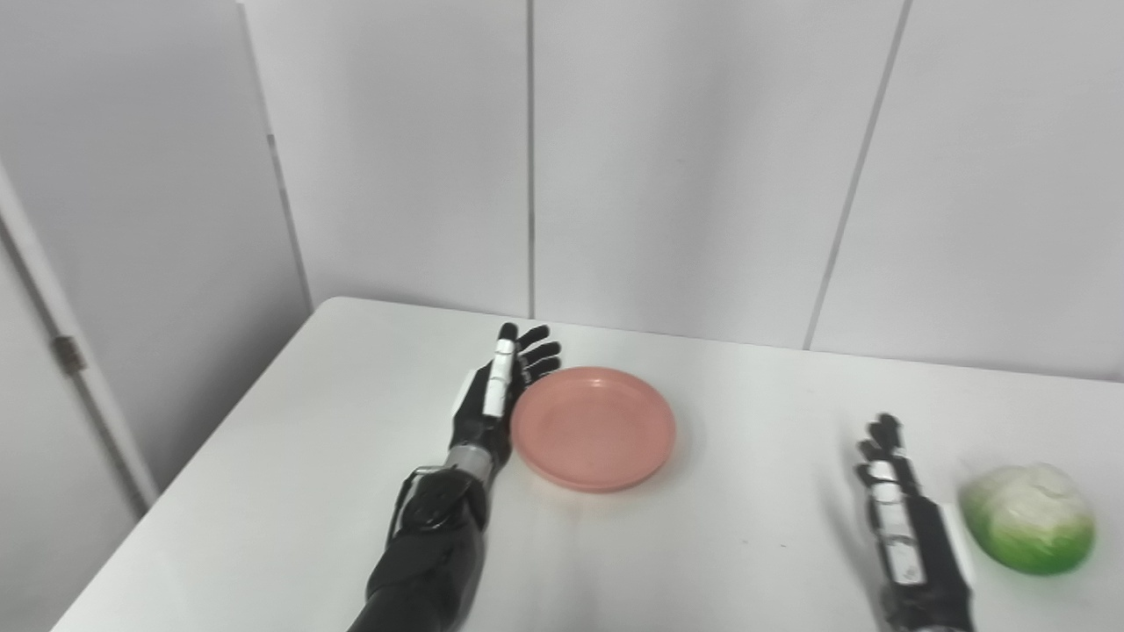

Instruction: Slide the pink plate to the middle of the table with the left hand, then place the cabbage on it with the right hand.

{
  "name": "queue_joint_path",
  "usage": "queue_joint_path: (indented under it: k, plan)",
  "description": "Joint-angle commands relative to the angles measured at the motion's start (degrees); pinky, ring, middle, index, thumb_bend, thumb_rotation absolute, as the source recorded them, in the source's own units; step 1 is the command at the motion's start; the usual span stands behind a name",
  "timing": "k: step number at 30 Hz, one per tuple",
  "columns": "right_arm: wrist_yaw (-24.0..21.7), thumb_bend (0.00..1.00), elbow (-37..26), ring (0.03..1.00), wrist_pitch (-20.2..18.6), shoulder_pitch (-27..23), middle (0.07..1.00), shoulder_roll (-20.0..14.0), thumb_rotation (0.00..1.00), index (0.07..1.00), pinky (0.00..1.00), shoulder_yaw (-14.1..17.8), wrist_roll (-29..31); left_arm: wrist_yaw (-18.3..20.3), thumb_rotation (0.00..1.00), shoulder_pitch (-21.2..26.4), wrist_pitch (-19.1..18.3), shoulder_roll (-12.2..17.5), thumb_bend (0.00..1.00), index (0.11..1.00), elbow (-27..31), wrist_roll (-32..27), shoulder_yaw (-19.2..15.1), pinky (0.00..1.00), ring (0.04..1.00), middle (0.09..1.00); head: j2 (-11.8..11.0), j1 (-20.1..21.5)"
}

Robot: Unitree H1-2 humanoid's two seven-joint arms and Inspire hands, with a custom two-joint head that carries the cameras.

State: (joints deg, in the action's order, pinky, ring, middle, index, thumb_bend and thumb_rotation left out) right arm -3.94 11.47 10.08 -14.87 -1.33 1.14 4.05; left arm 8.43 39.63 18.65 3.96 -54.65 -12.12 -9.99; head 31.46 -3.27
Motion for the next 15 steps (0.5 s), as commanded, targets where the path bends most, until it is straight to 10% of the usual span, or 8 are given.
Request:
queue_joint_path:
  k: [1,15]
  plan:
    - [0.5,0.63,0.4,0.989,0.4,0.7,0.991,1.4,0.89,1.000,1.00,-0.7,-0.4,1.1,1.00,-0.5,-1.2,-1.0,0.82,0.769,3.0,-0.6,0.7,0.82,0.792,0.778,0.6,1.5]
    - [3.5,0.66,-1.3,1.000,-1.2,-0.6,1.000,4.1,0.87,1.000,1.00,-2.7,-4.5,3.8,1.00,-11.3,-11.1,-5.1,0.81,0.781,20.4,-0.6,5.3,0.82,0.809,0.791,3.4,9.0]
